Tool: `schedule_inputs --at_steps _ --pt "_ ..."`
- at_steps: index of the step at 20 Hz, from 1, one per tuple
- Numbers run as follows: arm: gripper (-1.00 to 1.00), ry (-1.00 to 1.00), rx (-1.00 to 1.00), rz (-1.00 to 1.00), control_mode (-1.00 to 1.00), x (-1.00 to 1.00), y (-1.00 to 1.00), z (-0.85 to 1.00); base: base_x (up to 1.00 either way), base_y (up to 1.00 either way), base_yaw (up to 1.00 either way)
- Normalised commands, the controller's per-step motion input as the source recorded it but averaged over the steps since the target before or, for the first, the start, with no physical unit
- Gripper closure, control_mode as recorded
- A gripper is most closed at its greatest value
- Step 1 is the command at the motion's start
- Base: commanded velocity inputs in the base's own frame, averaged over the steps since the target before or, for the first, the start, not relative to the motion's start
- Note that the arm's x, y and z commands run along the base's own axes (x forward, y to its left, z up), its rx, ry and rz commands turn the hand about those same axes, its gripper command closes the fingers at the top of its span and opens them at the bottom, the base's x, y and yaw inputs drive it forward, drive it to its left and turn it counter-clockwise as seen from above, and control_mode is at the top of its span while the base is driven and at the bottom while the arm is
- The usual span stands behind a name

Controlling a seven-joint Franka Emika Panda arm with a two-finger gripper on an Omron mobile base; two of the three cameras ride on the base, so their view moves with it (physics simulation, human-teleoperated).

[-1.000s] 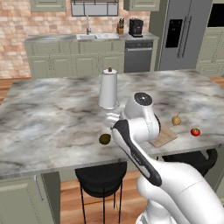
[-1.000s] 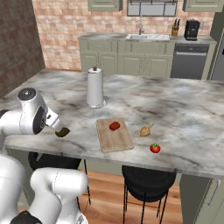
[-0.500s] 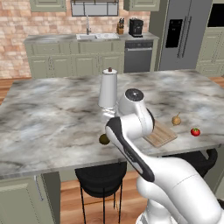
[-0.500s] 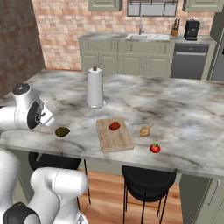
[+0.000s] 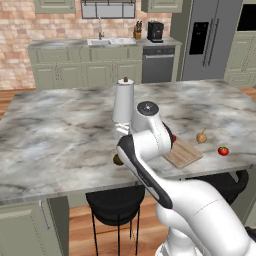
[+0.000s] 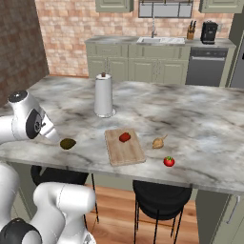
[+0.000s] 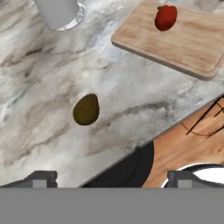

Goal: Place the avocado, onion, tomato, and bell pepper on the cutting board.

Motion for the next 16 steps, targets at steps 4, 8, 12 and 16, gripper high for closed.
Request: schedule_inputs --at_steps 4,8,12,16 --pt "-1.0 0.04 0.0 0.0 -1.0 0.0 0.0 0.0 0.0 0.0 0.0" --pt "-1.0 0.05 0.0 0.0 -1.0 0.05 0.0 -0.02 0.0 0.0 0.0" --pt "-1.0 0.02 0.0 0.0 -1.0 0.13 0.0 -0.02 0.0 0.0 0.0" --pt "-1.0 0.0 0.0 0.0 -1.0 0.19 0.0 -0.07 0.0 0.0 0.0"
